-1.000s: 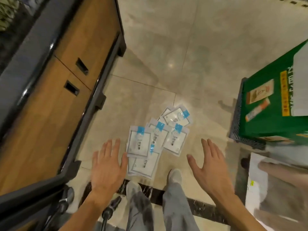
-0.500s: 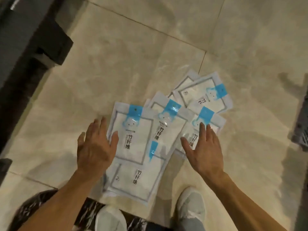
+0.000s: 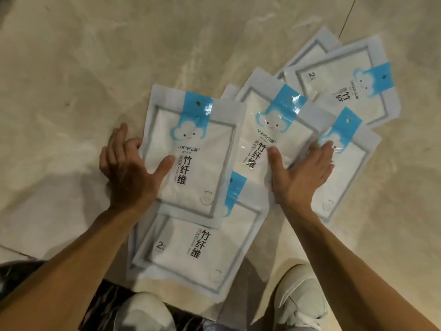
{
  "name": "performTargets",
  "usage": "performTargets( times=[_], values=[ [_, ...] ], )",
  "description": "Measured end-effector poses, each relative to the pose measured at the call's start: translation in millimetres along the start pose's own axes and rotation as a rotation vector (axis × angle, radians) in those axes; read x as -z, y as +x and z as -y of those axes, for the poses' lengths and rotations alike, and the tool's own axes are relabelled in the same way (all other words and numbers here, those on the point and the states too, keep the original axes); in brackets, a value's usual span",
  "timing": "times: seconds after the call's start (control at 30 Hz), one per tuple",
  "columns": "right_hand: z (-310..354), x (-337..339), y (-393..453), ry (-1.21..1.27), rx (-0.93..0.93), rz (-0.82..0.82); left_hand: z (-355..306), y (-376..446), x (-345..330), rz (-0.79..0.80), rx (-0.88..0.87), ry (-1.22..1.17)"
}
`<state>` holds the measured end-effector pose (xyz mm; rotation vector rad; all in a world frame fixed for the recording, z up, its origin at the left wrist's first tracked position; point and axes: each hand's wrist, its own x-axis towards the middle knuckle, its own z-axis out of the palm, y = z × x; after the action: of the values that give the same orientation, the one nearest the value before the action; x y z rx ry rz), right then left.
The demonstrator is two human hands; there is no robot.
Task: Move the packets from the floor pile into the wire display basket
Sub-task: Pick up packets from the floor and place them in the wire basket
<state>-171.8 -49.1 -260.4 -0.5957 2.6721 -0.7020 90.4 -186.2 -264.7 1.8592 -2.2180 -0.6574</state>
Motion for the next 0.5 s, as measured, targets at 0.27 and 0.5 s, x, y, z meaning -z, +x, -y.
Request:
performTargets(
  times=[0.27,0.5],
  values=[
    [12,27,27,0.176,-0.145,0.02,-18,17,42,0.215,0.166,-0.169],
    [48,86,49,0.656,-0.134,0.173,-38,30,94,0.308,0.316,-0.598]
  ],
)
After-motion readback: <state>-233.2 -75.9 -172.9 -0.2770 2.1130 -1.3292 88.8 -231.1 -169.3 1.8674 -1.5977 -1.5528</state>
